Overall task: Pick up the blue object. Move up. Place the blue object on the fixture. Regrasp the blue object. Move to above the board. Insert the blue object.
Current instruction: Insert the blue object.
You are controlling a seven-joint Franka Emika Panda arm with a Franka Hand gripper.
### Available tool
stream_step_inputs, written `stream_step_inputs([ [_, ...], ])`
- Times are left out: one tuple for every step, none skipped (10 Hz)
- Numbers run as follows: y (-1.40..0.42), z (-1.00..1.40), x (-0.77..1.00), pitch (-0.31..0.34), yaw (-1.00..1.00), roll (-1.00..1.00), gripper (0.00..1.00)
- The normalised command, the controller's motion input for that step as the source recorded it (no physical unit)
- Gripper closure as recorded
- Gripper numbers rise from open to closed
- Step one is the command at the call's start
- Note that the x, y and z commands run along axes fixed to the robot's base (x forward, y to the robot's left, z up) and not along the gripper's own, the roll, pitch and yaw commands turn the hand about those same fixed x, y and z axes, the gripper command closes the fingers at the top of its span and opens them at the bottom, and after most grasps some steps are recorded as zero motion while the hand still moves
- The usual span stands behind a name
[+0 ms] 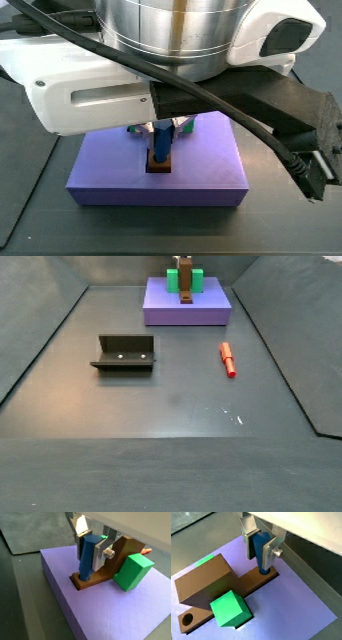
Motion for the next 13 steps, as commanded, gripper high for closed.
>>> stream_step_inputs([
  [0.12, 0.47, 0.01, 0.107, 0.00, -0.26, 1.00],
  [0.08, 0.45, 0.03, 0.113, 0.00, -0.22, 1.00],
  [0.08, 0.42, 0.05, 0.114, 0.00, -0.22, 1.00],
  [0.03, 0.03, 0.10, 0.041, 0.00, -0.09, 1.00],
  [0.00, -0.27, 0.15, 0.000, 0.00, 0.00, 1.00],
  [0.00, -0.40, 0.13, -0.011, 0.00, 0.01, 1.00],
  [0.00, -0.55, 0.13, -0.033, 0.00, 0.08, 1.00],
  [0.00, -0.97, 0.07, -0.131, 0.00, 0.06, 1.00],
  [-0.02, -1.00, 0.00, -0.091, 0.00, 0.05, 1.00],
  [-0.07, -1.00, 0.00, -0.073, 0.00, 0.04, 1.00],
  [-0.05, -1.00, 0.00, -0.083, 0.00, 0.05, 1.00],
  [0.00, -1.00, 0.04, -0.107, 0.00, 0.05, 1.00],
  [0.00, -0.69, 0.06, -0.091, 0.00, 0.00, 1.00],
])
